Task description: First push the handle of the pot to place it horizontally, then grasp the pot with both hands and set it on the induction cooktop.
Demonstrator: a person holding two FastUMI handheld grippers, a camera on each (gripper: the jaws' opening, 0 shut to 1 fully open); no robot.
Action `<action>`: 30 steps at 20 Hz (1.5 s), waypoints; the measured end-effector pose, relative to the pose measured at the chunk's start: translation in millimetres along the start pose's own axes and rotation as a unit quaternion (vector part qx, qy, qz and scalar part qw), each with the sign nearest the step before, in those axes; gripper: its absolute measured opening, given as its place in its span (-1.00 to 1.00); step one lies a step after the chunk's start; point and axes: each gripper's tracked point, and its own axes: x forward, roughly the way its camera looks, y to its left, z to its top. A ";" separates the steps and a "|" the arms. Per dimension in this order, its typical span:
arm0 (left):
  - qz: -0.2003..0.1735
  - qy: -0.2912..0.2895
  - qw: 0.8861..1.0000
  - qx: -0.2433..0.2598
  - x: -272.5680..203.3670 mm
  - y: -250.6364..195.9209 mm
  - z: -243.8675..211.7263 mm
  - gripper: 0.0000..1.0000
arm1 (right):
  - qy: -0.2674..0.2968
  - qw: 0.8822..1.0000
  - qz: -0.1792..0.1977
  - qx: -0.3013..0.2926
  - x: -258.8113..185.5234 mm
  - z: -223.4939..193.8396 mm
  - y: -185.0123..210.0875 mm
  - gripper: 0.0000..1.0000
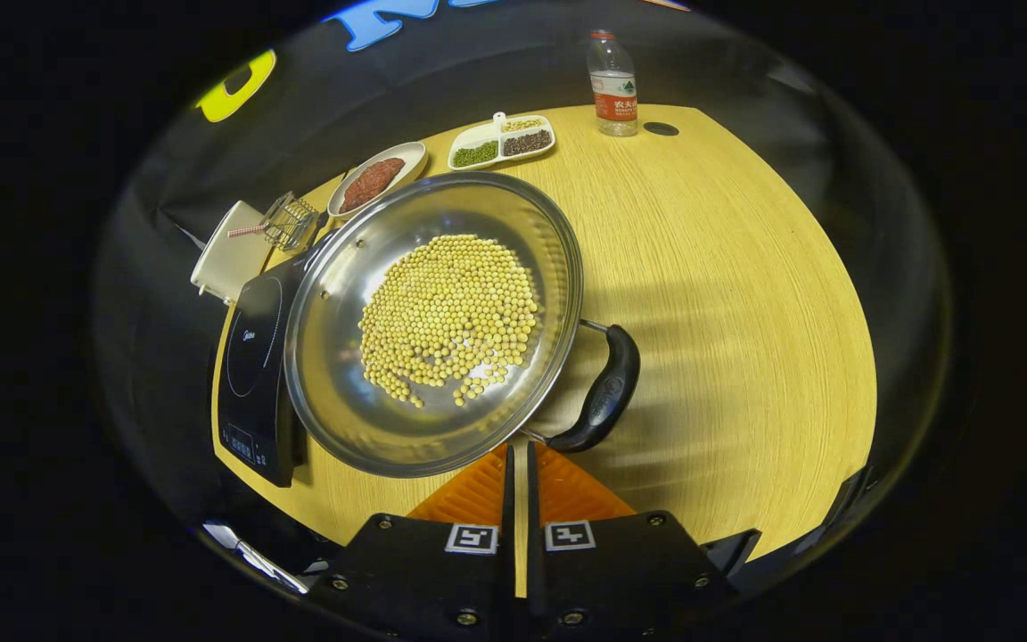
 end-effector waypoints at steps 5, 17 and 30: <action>-0.009 0.019 1.000 0.001 10.2 -21.3 -12.3 0.94 | -0.002 1.000 -0.001 -0.018 4.0 15.5 -14.8 -0.91; -0.037 0.089 0.995 -0.019 35.5 -62.0 -75.5 0.94 | -0.006 0.999 -0.001 -0.051 14.8 53.1 -45.9 -0.91; -0.148 0.152 0.977 -0.019 104.2 -80.6 -143.7 0.90 | -0.115 0.992 -0.041 -0.036 -24.5 77.5 -64.7 0.66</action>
